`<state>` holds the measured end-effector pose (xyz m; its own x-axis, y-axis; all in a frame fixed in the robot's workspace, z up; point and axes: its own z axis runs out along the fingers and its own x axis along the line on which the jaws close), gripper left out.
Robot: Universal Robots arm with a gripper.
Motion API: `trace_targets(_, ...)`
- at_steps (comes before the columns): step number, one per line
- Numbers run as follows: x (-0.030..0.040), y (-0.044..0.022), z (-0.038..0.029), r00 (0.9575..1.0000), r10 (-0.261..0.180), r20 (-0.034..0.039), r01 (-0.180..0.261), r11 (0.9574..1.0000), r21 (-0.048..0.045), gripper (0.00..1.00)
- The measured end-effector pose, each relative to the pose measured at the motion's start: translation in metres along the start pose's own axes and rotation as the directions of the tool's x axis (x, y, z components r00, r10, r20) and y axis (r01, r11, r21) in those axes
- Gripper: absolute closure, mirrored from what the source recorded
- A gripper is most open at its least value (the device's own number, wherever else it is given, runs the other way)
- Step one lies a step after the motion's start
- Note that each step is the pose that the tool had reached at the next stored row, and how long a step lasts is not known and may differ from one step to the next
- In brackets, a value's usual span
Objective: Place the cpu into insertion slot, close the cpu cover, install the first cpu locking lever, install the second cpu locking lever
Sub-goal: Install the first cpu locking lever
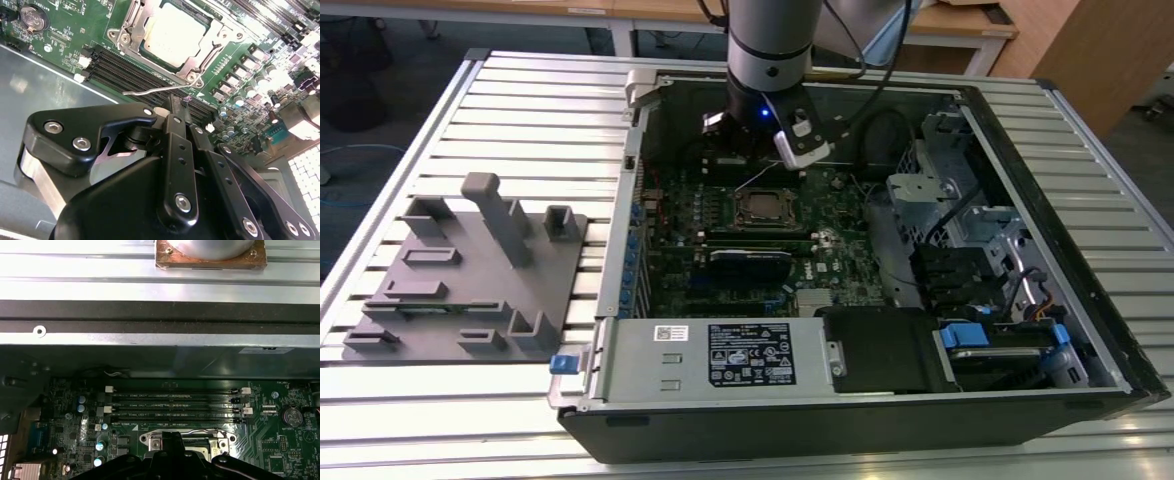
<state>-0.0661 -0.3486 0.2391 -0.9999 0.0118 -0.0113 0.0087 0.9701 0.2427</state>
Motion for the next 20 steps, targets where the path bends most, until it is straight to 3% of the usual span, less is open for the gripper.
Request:
trace_targets(4, -0.0001, -0.0001, 0.0004, 1.0, 0.001, 0.0002, -0.001, 1.0, 0.0068, 0.9)
trace_targets(20, -0.0001, -0.0013, 0.005, 0.9999, 0.009, 0.0113, -0.009, 0.9999, 0.0092, 0.9)
